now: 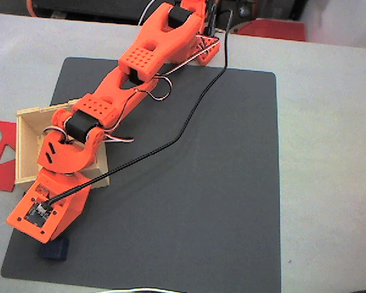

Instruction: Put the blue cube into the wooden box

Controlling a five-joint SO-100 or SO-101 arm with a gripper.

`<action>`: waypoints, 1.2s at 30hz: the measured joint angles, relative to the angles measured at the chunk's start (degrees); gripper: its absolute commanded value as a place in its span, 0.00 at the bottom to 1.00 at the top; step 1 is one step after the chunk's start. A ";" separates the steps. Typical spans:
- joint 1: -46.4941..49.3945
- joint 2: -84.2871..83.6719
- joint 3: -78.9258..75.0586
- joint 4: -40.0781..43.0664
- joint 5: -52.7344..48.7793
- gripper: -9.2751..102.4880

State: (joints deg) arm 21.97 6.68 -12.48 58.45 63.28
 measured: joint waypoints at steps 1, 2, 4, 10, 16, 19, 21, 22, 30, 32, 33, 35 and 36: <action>-0.09 0.53 0.00 1.49 0.00 0.28; -0.09 0.97 0.00 3.16 -0.09 0.28; -0.26 1.67 0.00 5.89 -0.09 0.29; 0.26 4.48 0.00 11.95 -1.76 0.32; 3.69 5.62 1.67 11.95 -4.22 0.32; 5.10 5.71 1.67 13.80 -4.22 0.32; 5.80 5.71 1.67 15.03 -4.22 0.32; 5.98 5.71 1.67 15.47 -4.22 0.32; 6.33 5.98 1.05 21.36 -5.10 0.32; 6.42 5.98 0.62 23.47 -5.10 0.33; 6.42 5.98 0.53 24.35 -5.10 0.33; 6.42 6.15 0.44 25.84 -5.10 0.33; 6.50 6.24 0.35 26.81 -5.10 0.33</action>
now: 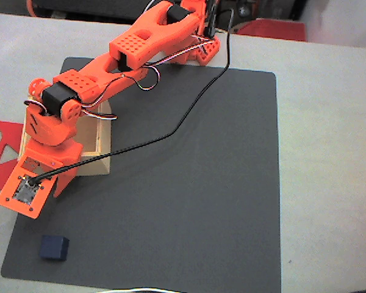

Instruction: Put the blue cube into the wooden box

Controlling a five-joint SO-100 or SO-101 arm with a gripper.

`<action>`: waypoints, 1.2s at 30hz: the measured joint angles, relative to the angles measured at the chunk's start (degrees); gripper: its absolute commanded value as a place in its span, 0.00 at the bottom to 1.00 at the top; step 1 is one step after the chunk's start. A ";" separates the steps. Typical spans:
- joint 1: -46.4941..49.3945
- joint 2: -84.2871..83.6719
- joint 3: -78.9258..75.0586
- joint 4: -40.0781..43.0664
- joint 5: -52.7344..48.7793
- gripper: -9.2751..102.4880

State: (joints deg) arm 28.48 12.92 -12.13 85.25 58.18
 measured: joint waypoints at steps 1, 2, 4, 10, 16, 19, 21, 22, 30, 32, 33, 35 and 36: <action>0.09 0.09 0.00 0.70 0.26 0.32; 0.09 0.18 -0.09 1.76 0.70 0.31; 0.26 0.18 -0.53 4.13 1.32 0.29; 0.26 0.44 -0.70 12.22 2.29 0.27; 0.53 0.88 -0.70 12.04 4.75 0.18; 0.53 0.44 -0.53 3.52 4.83 0.19; 0.79 0.35 -0.53 -2.46 5.63 0.24; 0.88 0.44 -0.53 -5.10 5.89 0.26; -0.26 -1.05 -0.44 -20.04 3.96 0.32; 0.00 -2.55 -0.44 -23.38 2.55 0.32; -0.09 -3.43 -0.44 -24.96 1.93 0.31; -0.70 -5.98 -0.44 -28.39 0.26 0.31; -1.14 -7.12 -0.44 -29.97 0.00 0.30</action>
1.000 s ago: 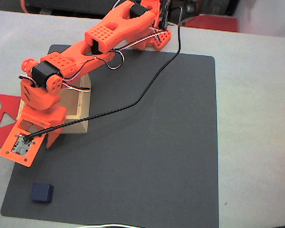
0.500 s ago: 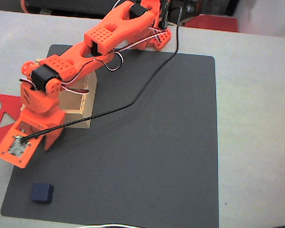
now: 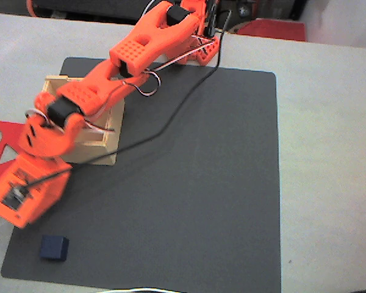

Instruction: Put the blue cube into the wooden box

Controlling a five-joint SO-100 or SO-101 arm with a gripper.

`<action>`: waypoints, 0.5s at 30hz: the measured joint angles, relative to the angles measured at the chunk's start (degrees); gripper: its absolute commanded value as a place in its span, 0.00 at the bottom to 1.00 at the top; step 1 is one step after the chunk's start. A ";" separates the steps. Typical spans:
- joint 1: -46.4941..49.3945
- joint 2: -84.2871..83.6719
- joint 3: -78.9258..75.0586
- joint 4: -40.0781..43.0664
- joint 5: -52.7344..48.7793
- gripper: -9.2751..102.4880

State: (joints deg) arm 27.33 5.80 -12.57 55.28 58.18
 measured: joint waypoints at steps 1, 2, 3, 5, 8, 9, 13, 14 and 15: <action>-0.53 -1.14 0.00 -1.41 -0.26 0.30; -0.70 -2.02 0.09 -2.81 -0.26 0.30; -0.97 -2.64 0.09 -4.31 -0.26 0.29; -1.05 -3.69 0.09 -7.38 -0.26 0.29; -1.49 -4.04 0.18 -10.99 -0.26 0.29; -1.93 -4.04 0.18 -12.04 -0.26 0.29; -3.78 -4.04 0.18 -15.12 -0.26 0.28; -4.39 -4.04 0.18 -15.47 -0.26 0.28; -5.01 -4.04 0.18 -15.91 -0.26 0.28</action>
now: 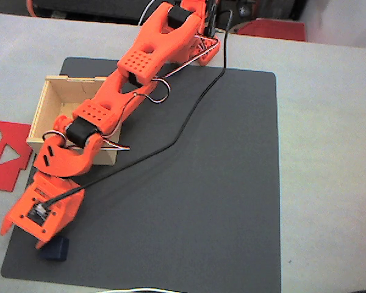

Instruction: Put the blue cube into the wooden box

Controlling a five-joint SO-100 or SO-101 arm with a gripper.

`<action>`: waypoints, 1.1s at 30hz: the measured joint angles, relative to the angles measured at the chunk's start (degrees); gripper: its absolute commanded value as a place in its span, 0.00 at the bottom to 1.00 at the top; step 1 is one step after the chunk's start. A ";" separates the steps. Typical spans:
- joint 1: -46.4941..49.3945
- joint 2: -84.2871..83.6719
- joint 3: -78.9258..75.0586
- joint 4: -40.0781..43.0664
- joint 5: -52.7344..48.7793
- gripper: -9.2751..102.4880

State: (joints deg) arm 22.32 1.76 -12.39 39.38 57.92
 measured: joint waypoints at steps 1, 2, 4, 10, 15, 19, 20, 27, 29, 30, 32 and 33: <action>-0.70 0.00 0.00 -0.44 0.00 0.28; -1.49 -0.09 0.00 -0.88 0.00 0.28; -3.08 -0.62 0.00 -1.58 0.00 0.28; -6.59 -1.58 0.00 -3.78 0.00 0.26; -5.19 -3.08 0.00 -3.25 1.14 0.25; -2.72 -3.08 0.00 -1.67 4.75 0.24; -2.02 -3.08 0.00 -1.67 5.89 0.24; -1.05 -3.16 0.00 -1.67 8.61 0.24; -0.88 -3.16 0.00 -1.93 8.79 0.23; -0.53 -3.16 0.00 -2.29 8.88 0.23; -0.18 -3.16 0.00 -2.72 8.88 0.23; -0.18 -3.16 0.00 -2.99 8.88 0.23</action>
State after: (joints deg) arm 22.15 -1.41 -12.39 36.39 66.80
